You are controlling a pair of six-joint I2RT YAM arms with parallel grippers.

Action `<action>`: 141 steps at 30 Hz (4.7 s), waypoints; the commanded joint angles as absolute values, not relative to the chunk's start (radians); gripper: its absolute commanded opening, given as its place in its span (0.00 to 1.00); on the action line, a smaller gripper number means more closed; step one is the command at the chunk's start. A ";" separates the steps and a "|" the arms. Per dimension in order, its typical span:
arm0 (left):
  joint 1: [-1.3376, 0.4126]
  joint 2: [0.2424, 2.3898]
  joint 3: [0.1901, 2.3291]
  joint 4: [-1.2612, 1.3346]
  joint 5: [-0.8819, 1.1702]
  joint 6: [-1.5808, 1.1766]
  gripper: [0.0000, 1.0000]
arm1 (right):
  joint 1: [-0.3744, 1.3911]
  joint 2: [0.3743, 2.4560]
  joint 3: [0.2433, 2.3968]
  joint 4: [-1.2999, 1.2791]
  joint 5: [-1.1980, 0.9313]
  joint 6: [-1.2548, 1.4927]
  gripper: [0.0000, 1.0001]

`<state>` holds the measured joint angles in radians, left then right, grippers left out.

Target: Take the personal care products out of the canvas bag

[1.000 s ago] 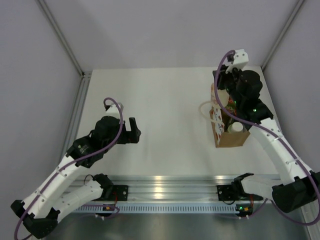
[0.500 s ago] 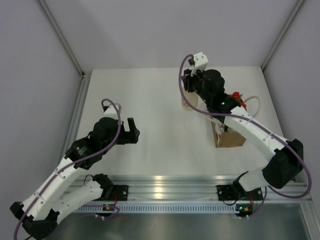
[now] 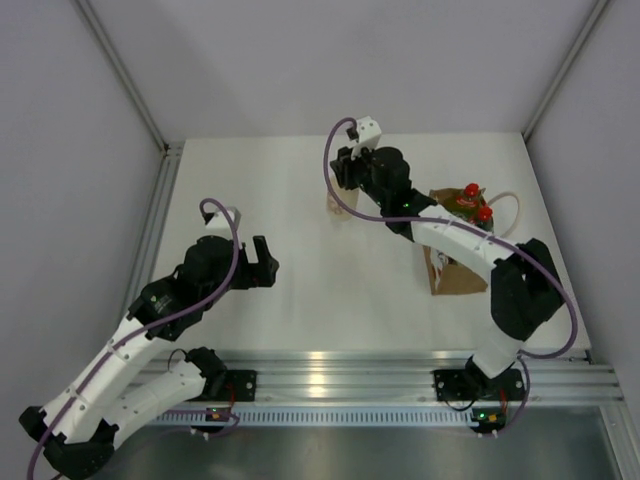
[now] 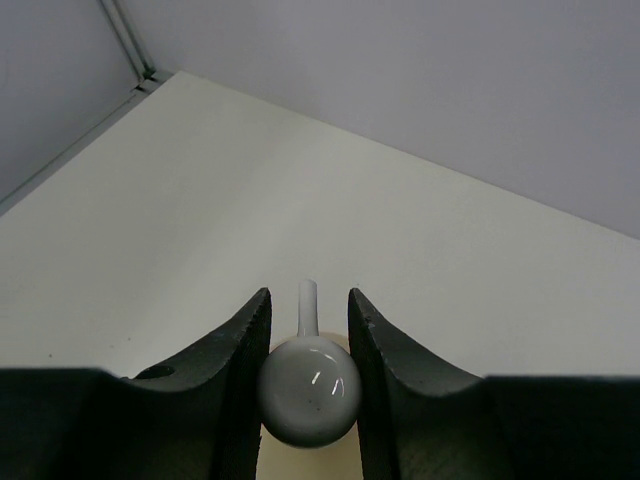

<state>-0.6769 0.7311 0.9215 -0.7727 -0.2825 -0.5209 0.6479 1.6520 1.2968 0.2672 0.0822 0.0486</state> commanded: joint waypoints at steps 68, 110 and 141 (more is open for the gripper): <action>-0.899 1.603 1.381 -0.252 0.218 -0.673 0.98 | 0.114 1.129 1.025 -0.542 0.399 0.233 0.65; -0.899 1.562 1.239 -0.252 0.225 -0.634 0.98 | 0.103 1.118 0.856 -0.155 0.457 0.163 0.35; -0.904 1.500 1.189 -0.255 0.206 -0.617 0.98 | 0.103 1.006 0.813 0.051 0.402 0.107 0.00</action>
